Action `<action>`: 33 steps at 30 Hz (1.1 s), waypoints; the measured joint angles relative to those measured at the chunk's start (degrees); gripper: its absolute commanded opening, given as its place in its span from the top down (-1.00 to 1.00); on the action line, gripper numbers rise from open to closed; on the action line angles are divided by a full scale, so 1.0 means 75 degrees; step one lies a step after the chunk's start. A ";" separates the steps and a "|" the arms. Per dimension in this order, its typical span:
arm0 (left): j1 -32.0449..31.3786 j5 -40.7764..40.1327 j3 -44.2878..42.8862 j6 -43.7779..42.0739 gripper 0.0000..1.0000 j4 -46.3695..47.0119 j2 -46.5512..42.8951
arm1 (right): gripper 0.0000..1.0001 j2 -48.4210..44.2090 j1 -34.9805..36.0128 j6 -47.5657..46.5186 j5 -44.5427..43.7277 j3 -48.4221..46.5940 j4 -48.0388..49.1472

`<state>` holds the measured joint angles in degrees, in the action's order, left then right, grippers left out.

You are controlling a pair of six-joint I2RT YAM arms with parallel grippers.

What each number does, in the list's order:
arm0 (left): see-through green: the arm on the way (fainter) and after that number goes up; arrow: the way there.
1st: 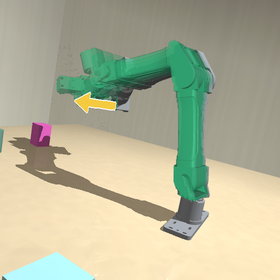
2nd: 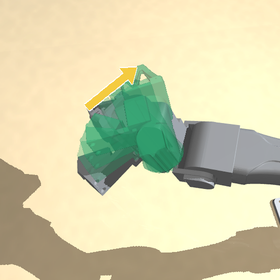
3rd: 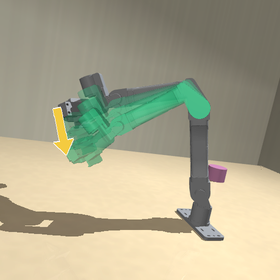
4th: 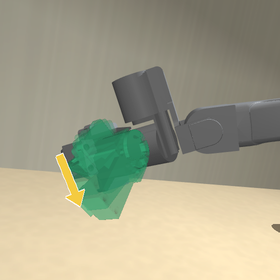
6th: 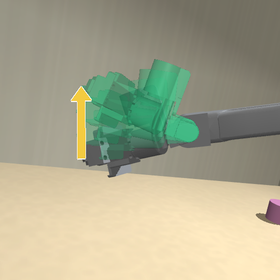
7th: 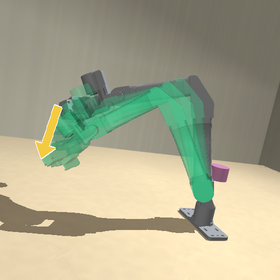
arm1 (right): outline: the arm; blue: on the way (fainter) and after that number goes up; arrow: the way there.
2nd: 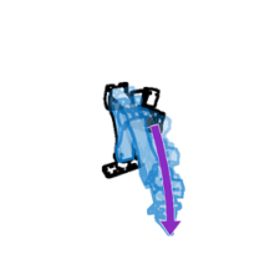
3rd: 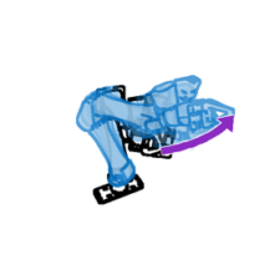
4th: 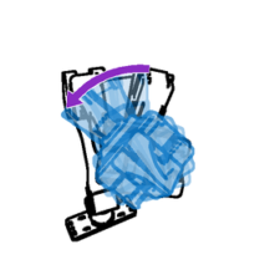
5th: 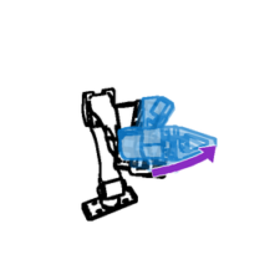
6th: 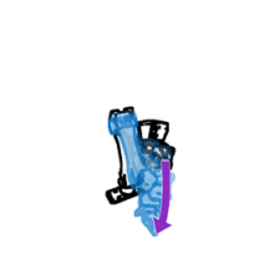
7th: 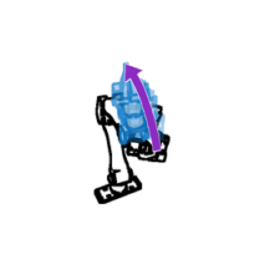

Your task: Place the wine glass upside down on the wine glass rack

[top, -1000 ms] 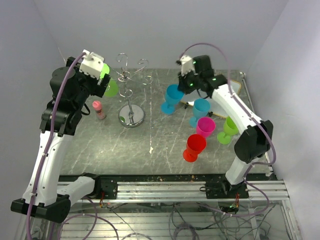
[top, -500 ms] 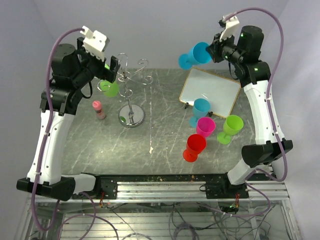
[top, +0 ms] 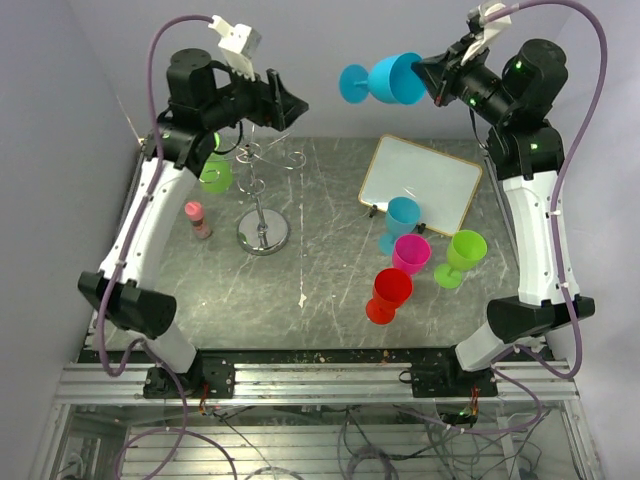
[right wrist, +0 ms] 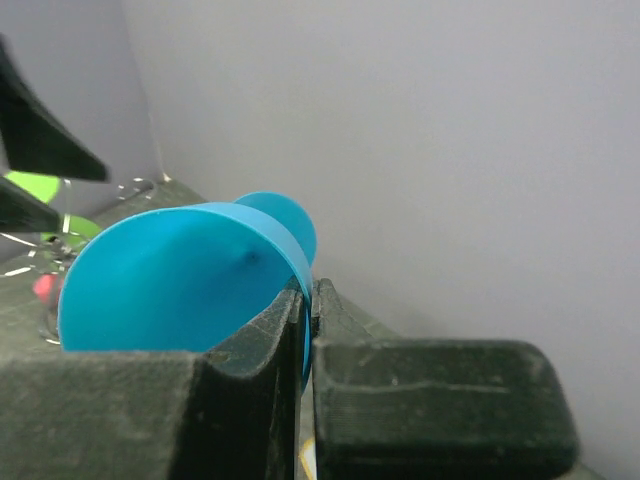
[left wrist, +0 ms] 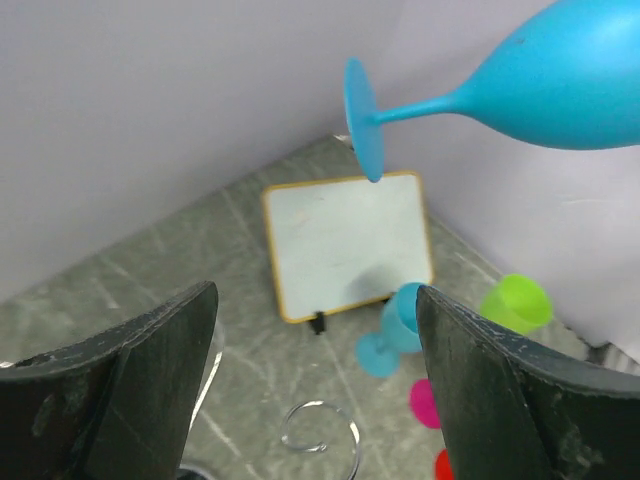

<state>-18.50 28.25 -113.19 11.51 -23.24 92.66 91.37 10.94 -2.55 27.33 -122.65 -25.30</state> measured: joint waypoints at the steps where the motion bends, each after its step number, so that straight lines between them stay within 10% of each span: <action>1: -0.0038 0.0152 -0.0023 0.0271 -0.81 0.0105 0.0146 | 1.00 0.0009 0.0000 0.0047 0.0070 -0.0035 0.0038; 10: -0.0195 0.1297 -0.0245 0.2565 -0.76 0.1483 0.1215 | 1.00 0.0082 0.0000 0.0525 0.0965 -0.0137 0.0271; 33: -0.0446 0.1647 -0.0245 0.2984 0.64 0.2017 0.1515 | 1.00 0.0082 0.0000 0.0822 0.1475 0.0271 0.0545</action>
<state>-21.85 40.60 -115.02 33.89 -8.12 104.03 91.98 10.94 3.62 38.39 -120.62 -21.21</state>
